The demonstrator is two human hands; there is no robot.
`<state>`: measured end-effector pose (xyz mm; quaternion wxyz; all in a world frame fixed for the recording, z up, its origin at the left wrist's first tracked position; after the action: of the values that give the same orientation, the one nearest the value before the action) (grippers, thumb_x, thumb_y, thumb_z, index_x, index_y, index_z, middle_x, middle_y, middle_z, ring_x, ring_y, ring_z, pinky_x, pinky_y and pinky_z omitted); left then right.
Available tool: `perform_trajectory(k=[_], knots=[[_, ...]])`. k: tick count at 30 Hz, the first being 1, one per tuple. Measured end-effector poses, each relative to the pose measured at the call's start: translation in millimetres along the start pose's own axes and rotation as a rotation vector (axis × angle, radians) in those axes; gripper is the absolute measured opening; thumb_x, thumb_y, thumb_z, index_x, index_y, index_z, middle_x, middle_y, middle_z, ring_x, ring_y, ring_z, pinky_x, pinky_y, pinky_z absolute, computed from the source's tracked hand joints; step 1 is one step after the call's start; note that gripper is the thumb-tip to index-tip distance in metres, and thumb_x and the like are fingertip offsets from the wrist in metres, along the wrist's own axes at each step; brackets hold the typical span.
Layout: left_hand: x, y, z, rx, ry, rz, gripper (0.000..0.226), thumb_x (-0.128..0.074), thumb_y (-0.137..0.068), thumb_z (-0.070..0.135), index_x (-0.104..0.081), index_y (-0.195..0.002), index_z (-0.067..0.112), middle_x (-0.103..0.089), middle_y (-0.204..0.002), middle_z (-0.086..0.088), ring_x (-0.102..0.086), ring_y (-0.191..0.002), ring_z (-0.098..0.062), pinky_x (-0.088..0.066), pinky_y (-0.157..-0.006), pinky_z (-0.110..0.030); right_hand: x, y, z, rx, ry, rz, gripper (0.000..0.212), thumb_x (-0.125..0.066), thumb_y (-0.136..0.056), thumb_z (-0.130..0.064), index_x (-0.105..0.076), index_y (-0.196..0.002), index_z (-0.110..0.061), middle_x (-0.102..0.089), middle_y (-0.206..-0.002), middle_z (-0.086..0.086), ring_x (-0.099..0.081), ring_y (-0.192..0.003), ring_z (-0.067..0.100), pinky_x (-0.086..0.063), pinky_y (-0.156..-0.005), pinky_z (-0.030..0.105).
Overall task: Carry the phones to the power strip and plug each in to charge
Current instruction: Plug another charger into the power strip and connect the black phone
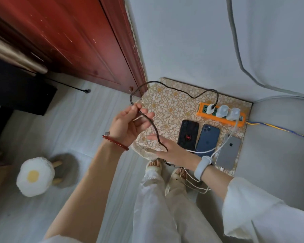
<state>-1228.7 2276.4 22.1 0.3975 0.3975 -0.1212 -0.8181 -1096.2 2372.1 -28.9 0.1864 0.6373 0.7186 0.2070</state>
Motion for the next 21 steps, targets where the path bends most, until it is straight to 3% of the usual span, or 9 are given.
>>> perform_trajectory(k=[2, 5, 8, 10, 12, 15, 17, 19, 21], knots=[[-7.5, 0.2, 3.4, -0.006, 0.046, 0.008, 0.029, -0.028, -0.097, 0.013, -0.053, -0.082, 0.011, -0.070, -0.066, 0.003, -0.071, -0.074, -0.011, -0.058, -0.055, -0.019, -6.9, -3.4, -4.6, 0.021, 0.064, -0.033, 0.031, -0.046, -0.090, -0.009, -0.053, -0.118, -0.018, -0.047, -0.134, -0.004, -0.040, -0.122, 0.006, -0.029, -0.098, 0.012], [-2.2, -0.8, 7.0, -0.054, 0.163, 0.169, 0.029, -0.030, -0.097, 0.013, -0.052, -0.079, 0.010, -0.069, -0.065, 0.002, -0.071, -0.072, -0.011, -0.057, -0.055, -0.018, -1.4, -1.5, -0.3, -0.031, 0.133, -0.069, 0.017, -0.043, -0.093, -0.013, -0.059, -0.097, -0.012, -0.065, -0.103, 0.002, -0.062, -0.097, 0.012, -0.046, -0.088, 0.022], [22.8, 1.2, 8.6, -0.140, 0.300, 0.394, 0.024, -0.034, -0.097, 0.013, -0.053, -0.081, 0.009, -0.066, -0.070, -0.002, -0.070, -0.071, -0.014, -0.058, -0.058, -0.023, 25.2, 11.2, 21.8, -0.151, 0.258, 0.047, 0.018, -0.041, -0.095, -0.016, -0.057, -0.089, -0.010, -0.065, -0.090, 0.004, -0.065, -0.091, 0.026, -0.052, -0.088, 0.043], [36.9, 4.7, -1.2, -0.133, 0.260, 0.502, 0.022, -0.037, -0.096, 0.013, -0.056, -0.087, 0.007, -0.067, -0.079, -0.005, -0.070, -0.079, -0.019, -0.059, -0.068, -0.031, 42.9, 20.4, 31.5, -0.218, 0.146, 0.155, 0.020, -0.041, -0.095, -0.013, -0.058, -0.088, -0.006, -0.066, -0.084, 0.008, -0.066, -0.089, 0.030, -0.053, -0.087, 0.049], [42.9, 6.7, -22.3, -0.019, 0.093, 0.542, 0.021, -0.041, -0.093, 0.012, -0.058, -0.104, 0.005, -0.067, -0.098, -0.007, -0.065, -0.093, -0.023, -0.054, -0.085, -0.038, 51.6, 22.4, 27.8, -0.235, -0.166, 0.204, 0.017, -0.043, -0.095, -0.011, -0.058, -0.090, -0.005, -0.068, -0.084, 0.013, -0.070, -0.082, 0.024, -0.058, -0.080, 0.042], [30.9, 13.7, -63.0, 0.153, -0.318, 0.322, 0.039, -0.049, -0.088, 0.004, -0.046, -0.126, 0.009, -0.055, -0.126, -0.007, -0.056, -0.108, -0.020, -0.044, -0.093, -0.036, 57.1, 12.6, 1.1, -0.114, -0.478, 0.195, 0.014, -0.046, -0.093, -0.010, -0.058, -0.093, -0.002, -0.069, -0.086, 0.018, -0.071, -0.079, 0.027, -0.060, -0.066, 0.032], [15.1, 19.4, -87.7, 0.200, -0.562, 0.113, 0.042, -0.048, -0.088, 0.001, -0.045, -0.128, 0.014, -0.052, -0.128, -0.006, -0.055, -0.096, -0.012, -0.045, -0.086, -0.029, 58.4, 3.7, -19.1, -0.013, -0.638, 0.212, 0.013, -0.048, -0.091, -0.009, -0.057, -0.093, 0.000, -0.071, -0.082, 0.016, -0.071, -0.081, 0.030, -0.060, -0.063, 0.031], [1.4, 22.7, -102.3, 0.169, -0.701, 0.018, 0.031, -0.047, -0.088, 0.002, -0.058, -0.112, 0.018, -0.060, -0.116, -0.005, -0.057, -0.094, -0.013, -0.045, -0.087, -0.030, 62.5, -1.2, -33.5, 0.068, -0.719, 0.277, 0.012, -0.048, -0.092, -0.009, -0.058, -0.093, -0.002, -0.072, -0.080, 0.012, -0.070, -0.082, 0.029, -0.060, -0.063, 0.031], [-6.8, 23.5, -100.1, 0.140, -0.653, 0.059, 0.024, -0.044, -0.091, 0.003, -0.063, -0.087, 0.019, -0.067, -0.094, -0.005, -0.062, -0.097, -0.021, -0.049, -0.089, -0.034, 64.6, -0.9, -35.4, 0.098, -0.715, 0.315, 0.015, -0.047, -0.093, -0.011, -0.059, -0.098, -0.003, -0.071, -0.084, 0.012, -0.070, -0.084, 0.028, -0.060, -0.071, 0.034]])
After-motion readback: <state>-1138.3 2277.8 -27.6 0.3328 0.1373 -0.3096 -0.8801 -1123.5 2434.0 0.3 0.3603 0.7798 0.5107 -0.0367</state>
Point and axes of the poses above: each hand's wrist, its own y-axis away from the middle knuckle, its own x-axis out of the back of the hand, z = x × y, the point moved 1 cm from there along -y, towards the middle knuckle
